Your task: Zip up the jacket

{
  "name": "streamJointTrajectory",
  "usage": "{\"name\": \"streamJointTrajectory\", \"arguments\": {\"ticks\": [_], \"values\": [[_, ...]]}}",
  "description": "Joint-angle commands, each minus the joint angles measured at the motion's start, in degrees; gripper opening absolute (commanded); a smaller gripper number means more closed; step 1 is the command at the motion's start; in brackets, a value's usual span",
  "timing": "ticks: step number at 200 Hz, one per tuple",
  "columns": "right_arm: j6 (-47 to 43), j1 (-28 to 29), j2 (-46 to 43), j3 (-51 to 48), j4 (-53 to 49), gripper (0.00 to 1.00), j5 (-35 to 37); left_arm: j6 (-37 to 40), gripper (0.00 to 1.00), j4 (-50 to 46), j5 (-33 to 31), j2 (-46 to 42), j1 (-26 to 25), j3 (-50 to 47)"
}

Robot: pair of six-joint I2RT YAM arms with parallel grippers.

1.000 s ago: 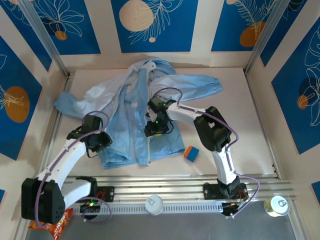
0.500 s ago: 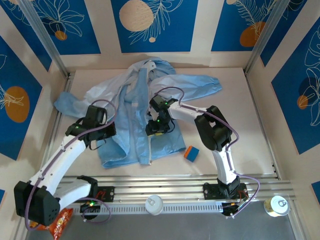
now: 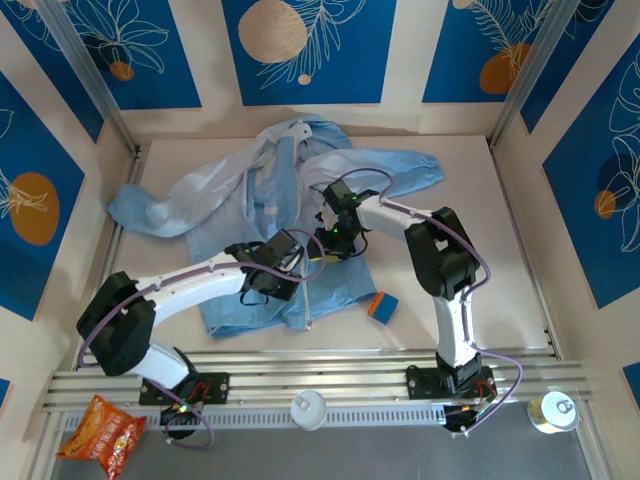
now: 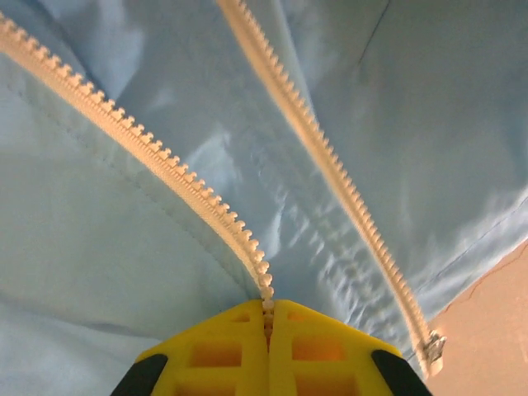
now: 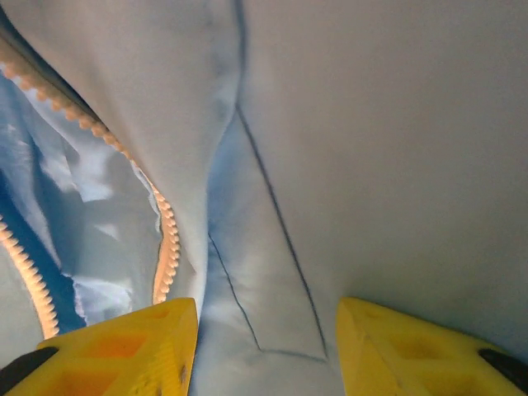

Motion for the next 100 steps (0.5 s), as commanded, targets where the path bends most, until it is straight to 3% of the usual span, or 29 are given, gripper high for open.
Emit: {"name": "streamJointTrajectory", "arguments": {"ticks": [1,31,69,85,100], "values": [[1.6,-1.7,-5.7,-1.1,0.4,0.48,-2.0,-0.3,0.09,6.5,1.1,-1.2,-0.3,-1.6],[1.2,-2.5,-9.2,-2.8,-1.1,0.48,-2.2,-3.2,0.23,12.3,1.1,-2.0,-0.1,-4.2],[2.9,0.6,-11.5,-8.6,0.9,0.44,-3.3,-8.8,0.16,13.2,-1.8,-2.9,1.3,-6.9],[4.5,2.4,-11.0,-10.6,2.7,0.43,-4.4,-10.9,0.31,16.3,-0.1,-4.6,2.0,-9.4],[5.4,4.0,-10.1,-11.3,3.7,0.43,-4.9,-12.5,0.33,19.0,0.7,-6.5,2.5,-11.5]]}}
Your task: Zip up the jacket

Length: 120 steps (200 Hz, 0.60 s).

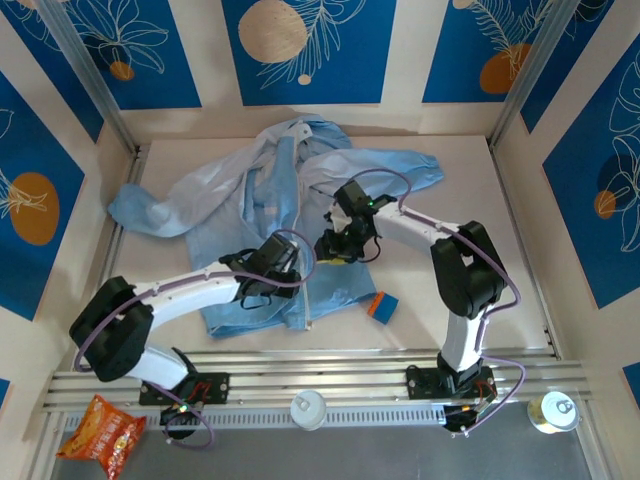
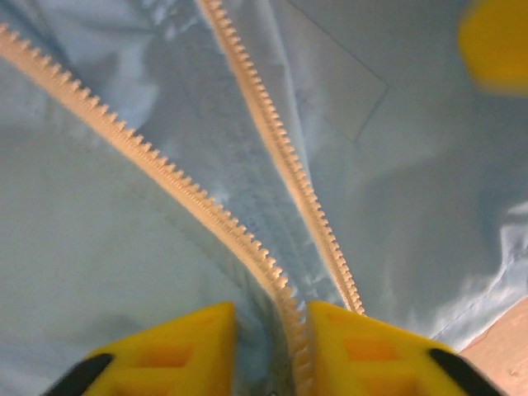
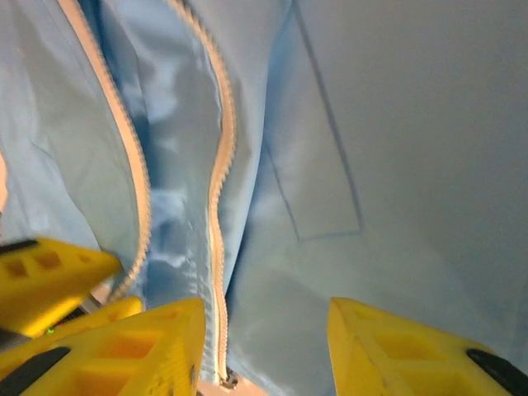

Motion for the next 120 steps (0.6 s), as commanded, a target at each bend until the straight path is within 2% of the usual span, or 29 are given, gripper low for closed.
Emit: {"name": "streamJointTrajectory", "arguments": {"ticks": [1,14,27,56,96,120], "values": [[2.6,2.5,0.9,-1.6,1.6,0.43,-2.9,-4.2,0.33,4.8,0.6,-3.6,1.1,-3.2],[2.8,3.7,1.8,-1.4,1.8,0.42,-3.0,-5.7,0.32,5.2,0.2,-5.0,1.6,-4.6],[2.9,4.6,2.7,-1.0,1.9,0.42,-3.1,-6.7,0.26,5.5,-0.1,-5.9,2.2,-5.9],[2.9,6.2,5.5,0.5,1.4,0.42,-4.3,-7.4,0.00,4.6,-1.0,-7.9,3.2,-7.3],[2.3,7.9,9.2,4.0,-0.8,0.41,-5.1,-8.1,0.00,4.8,-2.4,-13.2,3.9,-10.0],[1.5,9.0,9.3,5.6,-1.6,0.28,-5.1,-8.6,0.00,5.9,-2.5,-14.2,4.2,-10.9]]}}
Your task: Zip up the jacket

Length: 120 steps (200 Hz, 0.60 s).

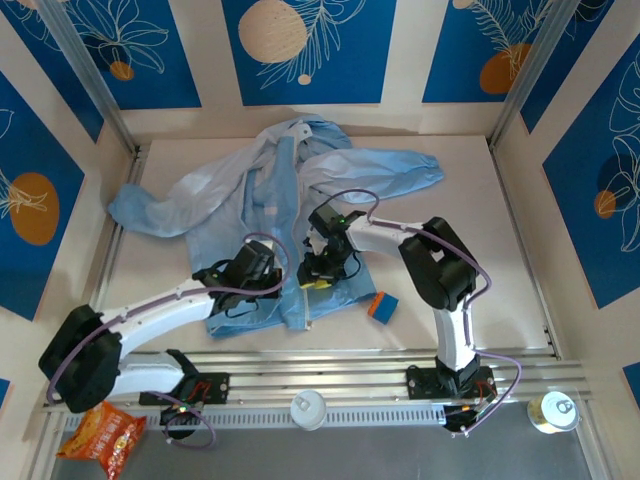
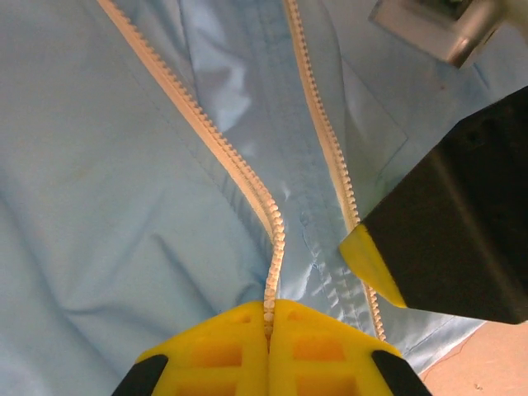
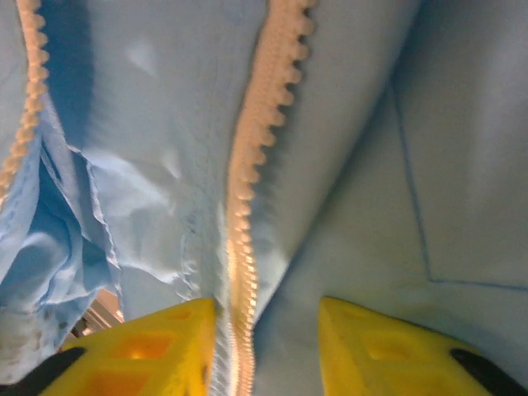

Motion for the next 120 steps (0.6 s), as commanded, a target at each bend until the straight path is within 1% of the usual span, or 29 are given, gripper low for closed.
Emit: {"name": "streamJointTrajectory", "arguments": {"ticks": [1,22,41,57,69,102,120], "values": [[-0.9,1.5,0.0,2.7,-2.4,0.27,-2.0,-1.3,0.00,1.2,-1.3,-1.1,0.8,-1.4],[-1.4,2.2,-1.3,3.3,-3.1,0.11,-0.6,-1.5,0.00,1.6,-1.2,-0.5,0.9,-1.4],[-2.5,1.5,-3.8,3.6,-4.7,0.00,1.4,-1.6,0.00,1.7,-1.2,-0.1,0.9,-1.4],[-5.2,-0.7,-5.8,5.6,-9.1,0.00,3.7,-1.4,0.00,1.6,-1.2,-0.2,1.0,-1.4],[-8.1,-3.6,-7.2,7.8,-14.0,0.00,7.2,-1.3,0.00,1.5,-1.2,-0.3,1.1,-1.3],[-15.6,-11.9,-9.0,18.2,-27.4,0.00,23.6,-1.0,0.00,1.6,-0.9,-0.4,1.5,-1.6],[-18.7,-13.1,-7.2,25.7,-33.0,0.00,34.2,-0.8,0.00,1.7,-0.2,-0.1,1.8,-1.8]]}}
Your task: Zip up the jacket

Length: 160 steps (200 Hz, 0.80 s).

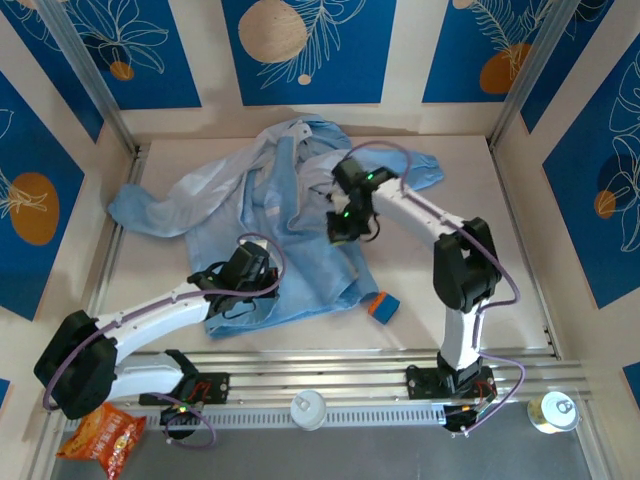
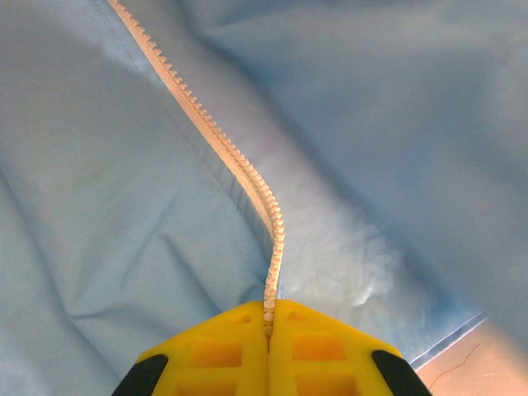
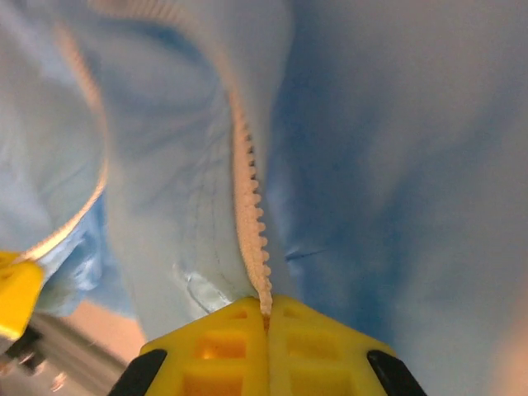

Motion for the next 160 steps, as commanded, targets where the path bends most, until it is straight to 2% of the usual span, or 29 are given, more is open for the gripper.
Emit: {"name": "streamJointTrajectory", "arguments": {"ticks": [1,18,33,52,76,89,111,143,160], "values": [[-6.8,-1.9,-0.7,8.5,-12.3,0.00,17.3,0.2,0.00,0.6,0.0,0.2,1.1,-0.9],[-8.3,0.3,2.7,14.6,-16.1,0.00,25.2,0.6,0.00,-0.4,0.4,0.4,1.3,-0.8],[-8.2,3.5,6.1,18.5,-18.0,0.00,22.8,0.8,0.00,-1.7,0.1,0.0,1.4,-1.1],[-4.3,8.0,8.1,18.7,-15.8,0.01,8.6,0.7,0.00,-2.8,-0.6,-1.5,1.7,-2.2],[4.9,11.4,5.4,10.5,-3.7,0.22,-19.7,-0.6,0.00,-3.7,-1.3,-4.5,2.5,-4.7],[9.6,11.1,2.7,4.7,3.8,0.31,-28.2,-1.2,0.00,-4.3,-1.4,-6.1,3.0,-5.9],[10.8,8.0,-2.4,-0.6,7.7,0.37,-31.5,-1.5,0.00,-4.9,-1.4,-8.1,3.5,-7.3],[9.9,0.8,-8.5,-8.1,9.7,0.40,-28.2,-1.0,0.00,-5.4,-1.1,-8.3,4.0,-7.1],[8.0,-1.1,-9.4,-12.3,10.7,0.42,-26.9,-0.6,0.00,-5.2,-0.7,-7.4,4.1,-6.6]]}}
